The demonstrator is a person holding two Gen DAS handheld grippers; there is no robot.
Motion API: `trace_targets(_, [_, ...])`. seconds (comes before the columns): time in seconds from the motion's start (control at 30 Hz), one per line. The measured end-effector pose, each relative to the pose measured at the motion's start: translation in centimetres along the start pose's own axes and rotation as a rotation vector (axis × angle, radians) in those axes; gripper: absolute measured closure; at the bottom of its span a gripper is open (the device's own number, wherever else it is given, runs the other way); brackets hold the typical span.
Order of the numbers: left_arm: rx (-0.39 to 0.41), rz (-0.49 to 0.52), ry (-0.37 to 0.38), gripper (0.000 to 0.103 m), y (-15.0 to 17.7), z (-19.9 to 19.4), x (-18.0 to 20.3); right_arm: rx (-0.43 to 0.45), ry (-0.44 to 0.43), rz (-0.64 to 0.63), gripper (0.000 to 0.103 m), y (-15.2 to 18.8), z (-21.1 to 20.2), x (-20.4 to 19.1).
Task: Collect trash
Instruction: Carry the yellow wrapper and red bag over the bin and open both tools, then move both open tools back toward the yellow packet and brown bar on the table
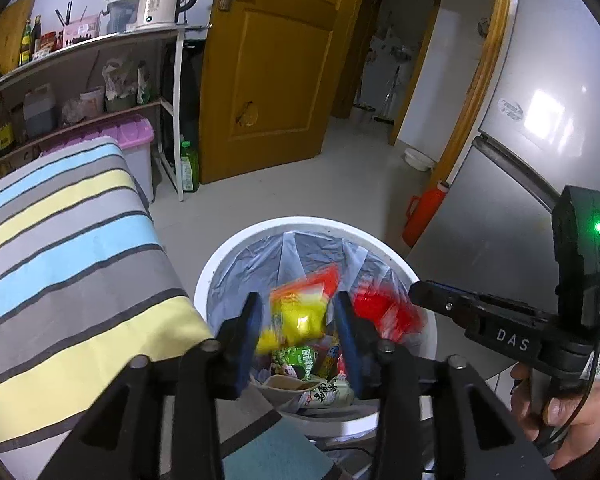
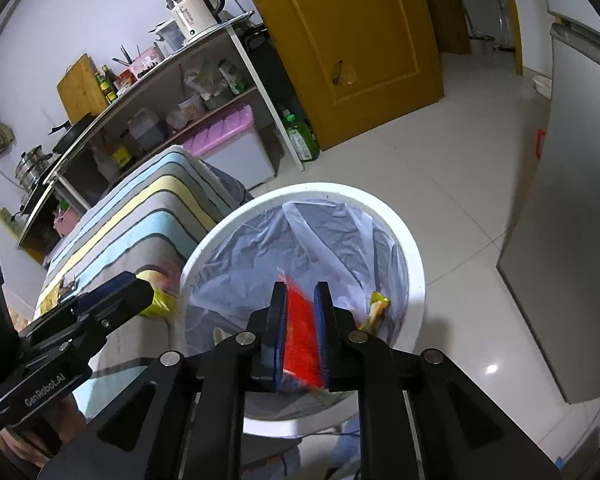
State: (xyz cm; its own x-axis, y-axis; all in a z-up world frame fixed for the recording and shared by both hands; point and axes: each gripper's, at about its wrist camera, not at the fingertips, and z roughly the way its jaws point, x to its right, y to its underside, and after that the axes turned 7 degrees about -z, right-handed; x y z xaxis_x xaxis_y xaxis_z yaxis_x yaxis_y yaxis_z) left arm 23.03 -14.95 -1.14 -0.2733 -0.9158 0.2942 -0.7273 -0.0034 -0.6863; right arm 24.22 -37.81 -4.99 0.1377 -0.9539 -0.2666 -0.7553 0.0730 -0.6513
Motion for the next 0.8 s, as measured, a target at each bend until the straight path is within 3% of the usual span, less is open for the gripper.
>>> trace_targets(0.1, [-0.002, -0.011, 0.006, 0.056, 0.2, 0.2, -0.1, 0.002, -0.001, 0.003, 0.079, 0.1, 0.0, 0.2])
trace_targets(0.43, [0.056, -0.017, 0.008, 0.056, 0.3, -2.3, -0.5, 0.042, -0.017, -0.025, 0.078, 0.0, -1.7, -1.3])
trace_targets(0.8, [0.163, -0.046, -0.024, 0.056, 1.3, -8.6, -2.3, 0.133, -0.069, -0.16, 0.077, 0.4, -5.5, -7.8])
